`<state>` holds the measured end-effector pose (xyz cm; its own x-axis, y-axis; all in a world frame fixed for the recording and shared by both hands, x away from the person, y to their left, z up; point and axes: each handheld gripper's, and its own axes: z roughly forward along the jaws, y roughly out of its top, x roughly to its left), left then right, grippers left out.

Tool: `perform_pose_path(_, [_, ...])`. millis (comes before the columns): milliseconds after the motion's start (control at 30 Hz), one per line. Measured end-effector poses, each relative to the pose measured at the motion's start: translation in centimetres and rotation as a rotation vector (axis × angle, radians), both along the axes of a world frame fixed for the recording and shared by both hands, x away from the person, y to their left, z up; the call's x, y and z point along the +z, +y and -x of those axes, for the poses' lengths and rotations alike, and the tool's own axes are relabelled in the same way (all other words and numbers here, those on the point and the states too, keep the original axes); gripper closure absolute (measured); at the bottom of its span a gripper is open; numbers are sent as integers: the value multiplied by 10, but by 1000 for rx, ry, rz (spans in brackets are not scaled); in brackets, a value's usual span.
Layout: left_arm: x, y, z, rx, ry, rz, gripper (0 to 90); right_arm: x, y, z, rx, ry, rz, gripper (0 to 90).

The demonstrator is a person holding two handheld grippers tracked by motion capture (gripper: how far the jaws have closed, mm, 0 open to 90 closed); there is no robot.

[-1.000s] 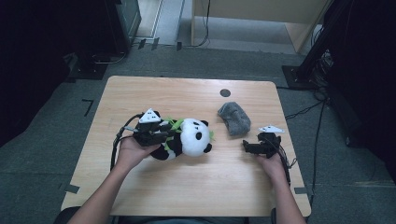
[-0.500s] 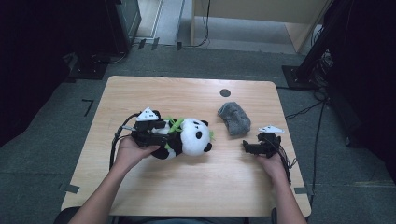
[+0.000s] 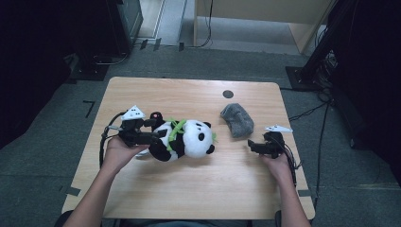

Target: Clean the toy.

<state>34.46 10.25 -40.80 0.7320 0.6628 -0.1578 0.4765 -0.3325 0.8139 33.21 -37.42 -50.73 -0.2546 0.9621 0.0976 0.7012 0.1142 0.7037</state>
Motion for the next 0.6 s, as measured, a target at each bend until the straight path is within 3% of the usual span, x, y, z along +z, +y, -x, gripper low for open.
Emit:
perform_pose_path(100, [-1, 11, 3, 11, -17, -21, 318, 4, 3, 2, 16, -17, 16, 142])
perform_pose_path(200, [-1, 21, 3, 23, -23, -15, 318, 9, 5, 4, 25, -32, 25, 142])
perform_pose_path(333, [-9, 36, 0, 55, 0, 9, 318, 21, 8, 6, 27, -81, 20, 165])
perform_pose_path(500, [-27, 40, 0, 71, 26, -8, 318, 29, 13, 4, 32, -108, 7, 188])
perform_pose_path(600, [-34, 34, -3, 58, 26, -47, 317, 34, 18, 0, 45, -116, 27, 197])
